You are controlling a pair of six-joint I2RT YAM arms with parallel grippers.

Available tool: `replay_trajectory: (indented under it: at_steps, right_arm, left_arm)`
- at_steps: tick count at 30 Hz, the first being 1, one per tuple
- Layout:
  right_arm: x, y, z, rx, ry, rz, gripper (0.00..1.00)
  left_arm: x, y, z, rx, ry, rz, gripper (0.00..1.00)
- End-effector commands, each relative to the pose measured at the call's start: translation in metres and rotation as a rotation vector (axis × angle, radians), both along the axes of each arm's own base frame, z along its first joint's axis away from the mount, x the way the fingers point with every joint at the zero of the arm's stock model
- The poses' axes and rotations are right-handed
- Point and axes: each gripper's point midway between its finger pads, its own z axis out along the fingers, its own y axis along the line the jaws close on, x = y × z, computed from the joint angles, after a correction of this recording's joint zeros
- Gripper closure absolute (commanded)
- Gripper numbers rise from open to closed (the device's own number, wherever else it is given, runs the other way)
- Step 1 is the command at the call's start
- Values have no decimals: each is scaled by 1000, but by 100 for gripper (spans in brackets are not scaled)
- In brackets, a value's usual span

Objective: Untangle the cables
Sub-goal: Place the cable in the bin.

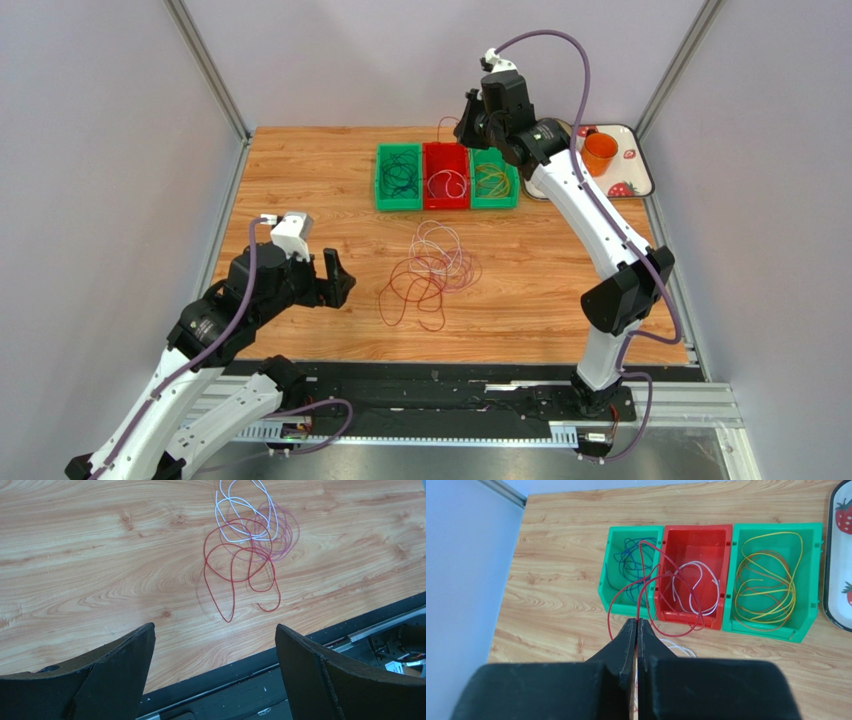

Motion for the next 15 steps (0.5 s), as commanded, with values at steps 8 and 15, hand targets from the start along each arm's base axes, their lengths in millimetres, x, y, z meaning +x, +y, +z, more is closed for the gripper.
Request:
replay_trajectory:
  at_steps: [8, 15]
  right_arm:
    - [71, 4, 8, 125, -69, -44, 100]
    - [100, 11, -17, 173, -49, -58, 100]
  left_arm:
    - [1, -5, 8, -26, -43, -27, 5]
    - [1, -4, 8, -24, -42, -26, 6]
